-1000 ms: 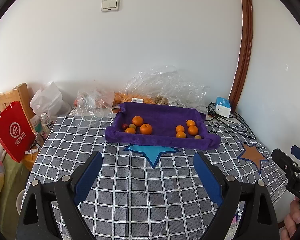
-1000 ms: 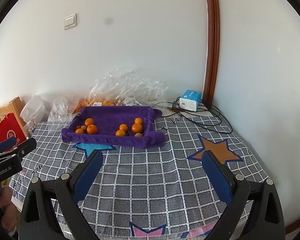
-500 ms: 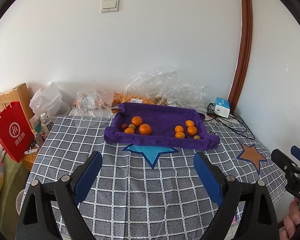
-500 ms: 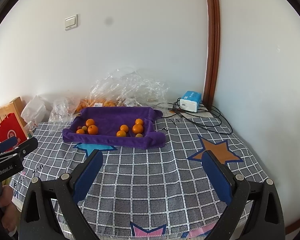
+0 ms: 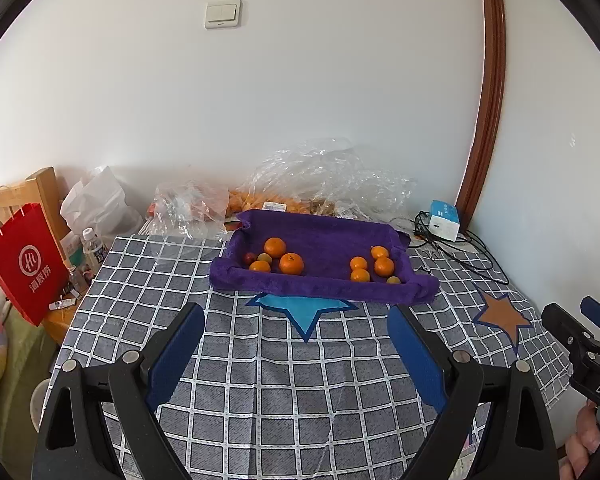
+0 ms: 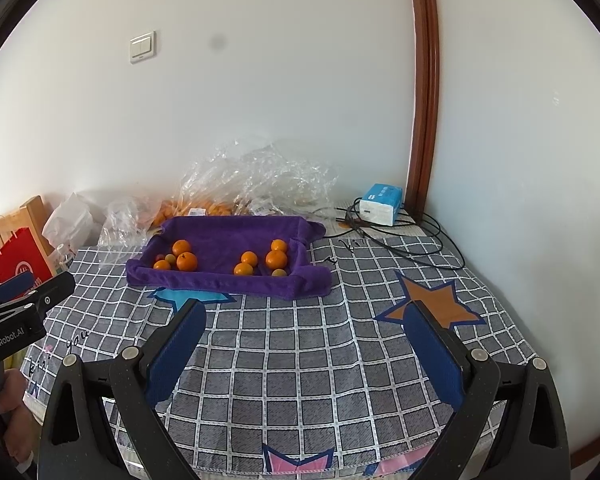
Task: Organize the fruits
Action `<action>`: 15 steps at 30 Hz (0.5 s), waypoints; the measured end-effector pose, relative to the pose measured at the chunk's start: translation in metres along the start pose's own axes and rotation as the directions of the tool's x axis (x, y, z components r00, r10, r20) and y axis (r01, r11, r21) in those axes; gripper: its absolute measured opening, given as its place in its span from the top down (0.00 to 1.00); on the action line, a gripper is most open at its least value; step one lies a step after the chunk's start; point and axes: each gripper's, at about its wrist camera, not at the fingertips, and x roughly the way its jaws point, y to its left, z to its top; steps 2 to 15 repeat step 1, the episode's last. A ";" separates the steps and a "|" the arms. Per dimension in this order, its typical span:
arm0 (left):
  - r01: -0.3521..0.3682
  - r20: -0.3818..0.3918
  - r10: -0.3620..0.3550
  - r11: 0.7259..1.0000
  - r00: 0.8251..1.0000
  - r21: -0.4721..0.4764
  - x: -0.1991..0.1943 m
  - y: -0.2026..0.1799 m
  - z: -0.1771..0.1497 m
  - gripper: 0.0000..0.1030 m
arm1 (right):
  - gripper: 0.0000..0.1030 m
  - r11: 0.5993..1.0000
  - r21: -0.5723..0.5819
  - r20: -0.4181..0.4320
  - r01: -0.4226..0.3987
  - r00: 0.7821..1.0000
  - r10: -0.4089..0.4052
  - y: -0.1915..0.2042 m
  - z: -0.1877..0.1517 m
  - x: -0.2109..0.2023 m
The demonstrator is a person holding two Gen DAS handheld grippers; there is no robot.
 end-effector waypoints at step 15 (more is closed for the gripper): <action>-0.003 0.002 0.003 1.000 1.000 0.003 0.000 0.000 0.000 0.10 | 0.05 1.000 -0.001 0.000 0.000 1.000 0.000 0.000 0.000 0.000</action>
